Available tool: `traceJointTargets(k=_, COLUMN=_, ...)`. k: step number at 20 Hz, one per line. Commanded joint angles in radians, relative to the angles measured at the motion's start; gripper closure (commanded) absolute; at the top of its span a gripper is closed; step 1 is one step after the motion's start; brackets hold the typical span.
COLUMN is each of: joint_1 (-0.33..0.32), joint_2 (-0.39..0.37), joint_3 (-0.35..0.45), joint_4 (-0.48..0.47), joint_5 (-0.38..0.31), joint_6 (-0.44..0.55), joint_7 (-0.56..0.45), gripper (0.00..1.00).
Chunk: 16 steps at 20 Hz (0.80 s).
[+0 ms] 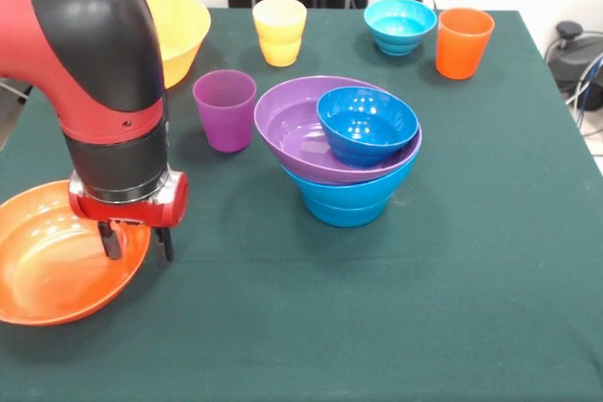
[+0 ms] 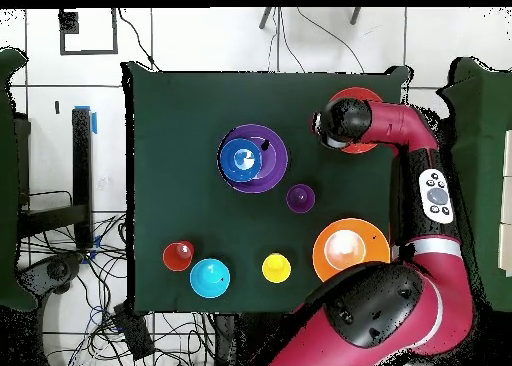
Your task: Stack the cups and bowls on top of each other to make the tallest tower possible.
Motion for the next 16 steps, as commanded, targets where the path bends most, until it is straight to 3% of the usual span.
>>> traceJointTargets(k=1, joint_1=-0.001, joint_2=0.057, joint_3=-0.038, joint_4=-0.045, joint_5=-0.084, joint_6=0.046, joint_7=-0.298, gripper=1.0)
traceJointTargets(k=5, joint_1=-0.005, joint_2=0.055, joint_3=-0.033, joint_4=-0.034, joint_5=-0.08, joint_6=0.023, joint_7=-0.294, gripper=1.0)
traceJointTargets(k=12, joint_1=-0.004, joint_2=0.051, joint_3=-0.031, joint_4=-0.024, joint_5=-0.046, joint_6=0.071, joint_7=-0.275, gripper=1.0)
traceJointTargets(k=16, joint_1=-0.018, joint_2=0.005, joint_3=-0.018, joint_4=0.054, joint_5=0.004, joint_6=0.077, joint_7=-0.237, gripper=1.0)
